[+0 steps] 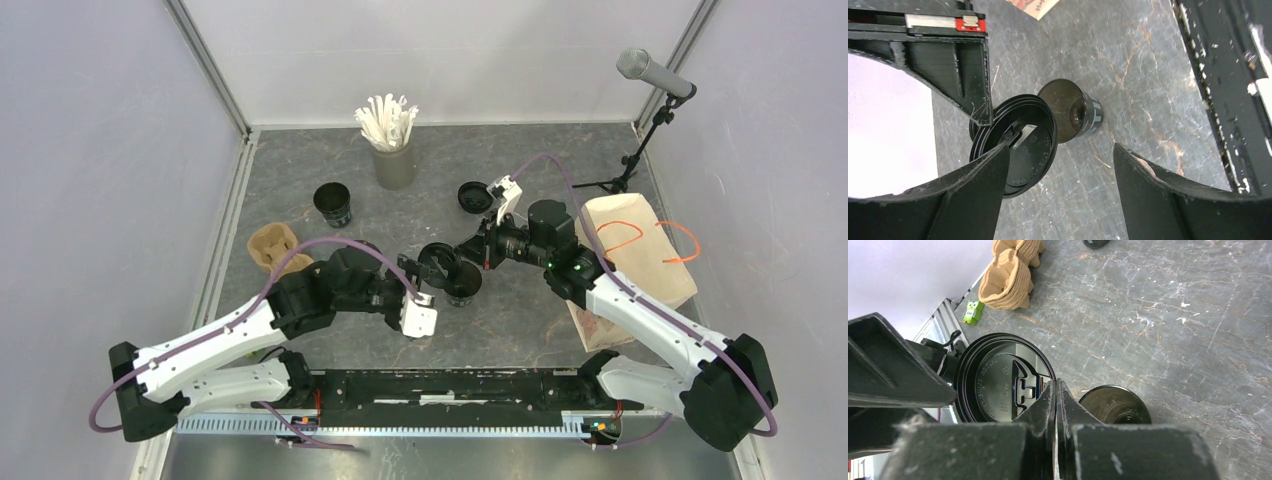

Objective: Pack the takeout coffee

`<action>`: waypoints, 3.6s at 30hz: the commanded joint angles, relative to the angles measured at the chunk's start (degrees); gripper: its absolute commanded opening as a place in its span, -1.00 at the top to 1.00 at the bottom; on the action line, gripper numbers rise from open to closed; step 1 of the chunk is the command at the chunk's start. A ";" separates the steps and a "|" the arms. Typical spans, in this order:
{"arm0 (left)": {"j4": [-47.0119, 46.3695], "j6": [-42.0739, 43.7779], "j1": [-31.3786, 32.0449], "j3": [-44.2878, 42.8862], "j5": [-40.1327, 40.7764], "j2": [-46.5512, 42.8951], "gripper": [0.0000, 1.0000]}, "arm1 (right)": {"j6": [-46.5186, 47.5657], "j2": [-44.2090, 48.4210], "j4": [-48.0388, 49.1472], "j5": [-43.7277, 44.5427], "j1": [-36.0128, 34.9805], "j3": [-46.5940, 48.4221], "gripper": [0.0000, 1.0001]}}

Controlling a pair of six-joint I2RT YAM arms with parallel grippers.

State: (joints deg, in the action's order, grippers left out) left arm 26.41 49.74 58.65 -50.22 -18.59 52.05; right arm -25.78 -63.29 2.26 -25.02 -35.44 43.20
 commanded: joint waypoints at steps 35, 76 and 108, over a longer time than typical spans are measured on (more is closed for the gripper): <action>-5.93 9.04 5.33 1.05 16.74 5.70 0.36 | -2.65 2.11 4.33 -1.95 -1.37 -2.33 1.00; -23.58 -87.47 4.68 5.89 24.03 -11.63 0.44 | 48.52 29.37 28.37 7.47 -21.70 -19.63 -0.96; 7.02 -85.81 0.51 9.31 46.42 4.18 0.01 | 34.26 33.08 11.47 35.75 -29.87 -13.26 -0.90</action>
State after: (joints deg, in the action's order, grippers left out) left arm 28.36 -31.03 62.76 -41.69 23.05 51.96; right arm 12.25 -30.35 16.27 9.61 -65.14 26.87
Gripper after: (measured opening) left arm 0.507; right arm 0.959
